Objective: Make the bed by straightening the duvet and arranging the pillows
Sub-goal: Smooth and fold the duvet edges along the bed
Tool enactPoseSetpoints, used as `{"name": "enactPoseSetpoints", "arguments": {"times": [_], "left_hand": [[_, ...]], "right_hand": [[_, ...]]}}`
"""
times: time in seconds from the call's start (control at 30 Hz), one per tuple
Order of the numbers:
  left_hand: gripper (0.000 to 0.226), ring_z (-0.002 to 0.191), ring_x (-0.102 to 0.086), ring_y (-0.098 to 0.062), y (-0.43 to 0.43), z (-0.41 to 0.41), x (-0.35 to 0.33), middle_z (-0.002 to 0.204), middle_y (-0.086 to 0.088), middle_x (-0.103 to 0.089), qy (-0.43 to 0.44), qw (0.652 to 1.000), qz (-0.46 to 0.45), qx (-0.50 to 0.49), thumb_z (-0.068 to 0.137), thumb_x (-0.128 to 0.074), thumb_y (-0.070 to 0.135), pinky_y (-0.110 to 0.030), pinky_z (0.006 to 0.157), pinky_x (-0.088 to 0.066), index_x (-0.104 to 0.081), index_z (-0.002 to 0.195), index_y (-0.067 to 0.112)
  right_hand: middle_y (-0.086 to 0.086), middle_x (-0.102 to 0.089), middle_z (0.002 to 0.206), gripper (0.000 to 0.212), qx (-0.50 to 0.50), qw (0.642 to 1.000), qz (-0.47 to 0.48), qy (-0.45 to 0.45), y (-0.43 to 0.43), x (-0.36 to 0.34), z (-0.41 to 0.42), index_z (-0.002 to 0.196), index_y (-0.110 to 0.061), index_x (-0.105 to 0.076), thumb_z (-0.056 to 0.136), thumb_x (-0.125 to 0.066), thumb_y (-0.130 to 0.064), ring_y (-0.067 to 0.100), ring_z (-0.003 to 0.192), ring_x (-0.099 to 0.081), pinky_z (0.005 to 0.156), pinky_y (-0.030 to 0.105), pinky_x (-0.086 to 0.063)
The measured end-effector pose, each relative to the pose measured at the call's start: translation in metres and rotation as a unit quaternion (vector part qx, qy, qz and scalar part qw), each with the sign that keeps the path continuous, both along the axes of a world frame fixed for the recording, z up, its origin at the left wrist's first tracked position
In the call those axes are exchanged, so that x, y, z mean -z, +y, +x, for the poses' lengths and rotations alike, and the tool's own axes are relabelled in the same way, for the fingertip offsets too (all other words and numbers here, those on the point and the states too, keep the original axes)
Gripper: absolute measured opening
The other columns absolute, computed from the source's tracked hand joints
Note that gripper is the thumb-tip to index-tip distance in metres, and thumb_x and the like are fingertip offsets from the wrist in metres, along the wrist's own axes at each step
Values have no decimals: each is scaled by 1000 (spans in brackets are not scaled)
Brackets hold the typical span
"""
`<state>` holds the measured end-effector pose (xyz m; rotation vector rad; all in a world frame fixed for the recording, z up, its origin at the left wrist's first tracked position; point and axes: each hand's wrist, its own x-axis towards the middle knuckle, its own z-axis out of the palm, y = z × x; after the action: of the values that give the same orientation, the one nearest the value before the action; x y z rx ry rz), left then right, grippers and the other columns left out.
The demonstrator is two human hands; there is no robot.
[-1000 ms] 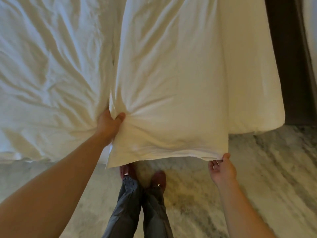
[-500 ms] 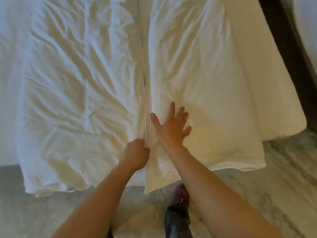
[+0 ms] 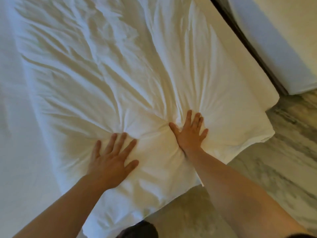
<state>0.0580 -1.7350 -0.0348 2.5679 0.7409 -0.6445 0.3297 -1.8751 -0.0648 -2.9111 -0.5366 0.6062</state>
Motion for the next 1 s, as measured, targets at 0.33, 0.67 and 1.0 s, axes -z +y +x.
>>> {"name": "enactPoseSetpoints", "arguments": {"times": [0.33,0.67,1.0], "left_hand": [[66,159,3,-8,92,-12,5,169,24,17,-28,974,-89,206,99,-19,74,-44,123,-15,9,157,57],[40,137,-39,16,175,6,36,138,54,-41,-97,897,-413,125,81,-61,54,-16,109,-39,-54,115,76],[27,98,-74,-31,266,205,-41,105,-21,-74,-140,709,-642,-257,88,-71,11,-39,93,-59,-68,112,0]], "right_hand": [[22,25,169,127,228,972,50,14,124,8,-41,161,-32,23,68,-25,-104,37,156,27,114,76,14],[19,24,170,119,270,961,-39,-32,142,29,-34,159,-37,28,69,-12,-104,35,157,24,117,73,10],[17,16,172,116,279,952,-77,-100,139,52,-23,161,-32,24,70,4,-101,32,159,18,122,69,5]]}}
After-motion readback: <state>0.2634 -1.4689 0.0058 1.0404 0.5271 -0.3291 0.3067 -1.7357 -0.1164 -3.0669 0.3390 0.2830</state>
